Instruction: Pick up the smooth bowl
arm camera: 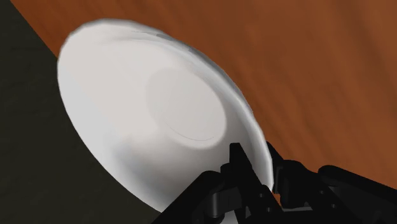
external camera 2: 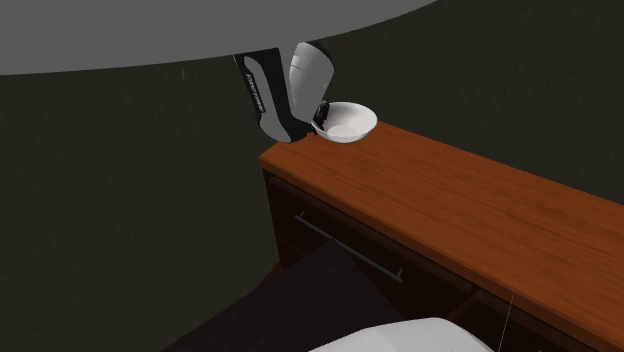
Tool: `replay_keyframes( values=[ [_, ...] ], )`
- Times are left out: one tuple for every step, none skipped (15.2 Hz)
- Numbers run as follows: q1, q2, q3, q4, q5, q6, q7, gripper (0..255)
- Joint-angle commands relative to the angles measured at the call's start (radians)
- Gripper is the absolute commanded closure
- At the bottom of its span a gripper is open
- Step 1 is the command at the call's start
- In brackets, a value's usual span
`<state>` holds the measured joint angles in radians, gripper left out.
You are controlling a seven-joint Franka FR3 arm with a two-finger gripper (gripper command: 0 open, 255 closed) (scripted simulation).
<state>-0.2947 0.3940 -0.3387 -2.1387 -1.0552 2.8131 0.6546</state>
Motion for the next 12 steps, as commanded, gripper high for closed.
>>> replay_keyframes(
  values=[
    [0.0, 0.0, 0.0, 0.0, 0.0, 0.0, 0.0, 255],
    [0.0, 0.0, 0.0, 0.0, 0.0, 0.0, 0.0, 255],
    [0.0, 0.0, 0.0, 0.0, 0.0, 0.0, 0.0, 255],
    [0.0, 0.0, 0.0, 0.0, 0.0, 0.0, 0.0, 255],
    [0.0, 0.0, 0.0, 0.0, 0.0, 0.0, 0.0, 255],
    [0.002, -0.001, -0.002, -0.003, -0.005, 0.001, 0.006, 255],
    [0.0, -0.013, 0.003, -0.007, 0.006, -0.007, -0.009, 255],
    [-0.003, -0.026, 0.007, -0.01, 0.017, -0.015, -0.024, 255],
    [-0.006, -0.038, 0.011, -0.012, 0.028, -0.023, -0.038, 255],
    [-0.008, -0.05, 0.016, -0.015, 0.038, -0.031, -0.053, 255],
    [-0.01, -0.062, 0.02, -0.018, 0.049, -0.039, -0.067, 255],
    [-0.013, -0.074, 0.024, -0.02, 0.06, -0.047, -0.082, 255]
  ],
)
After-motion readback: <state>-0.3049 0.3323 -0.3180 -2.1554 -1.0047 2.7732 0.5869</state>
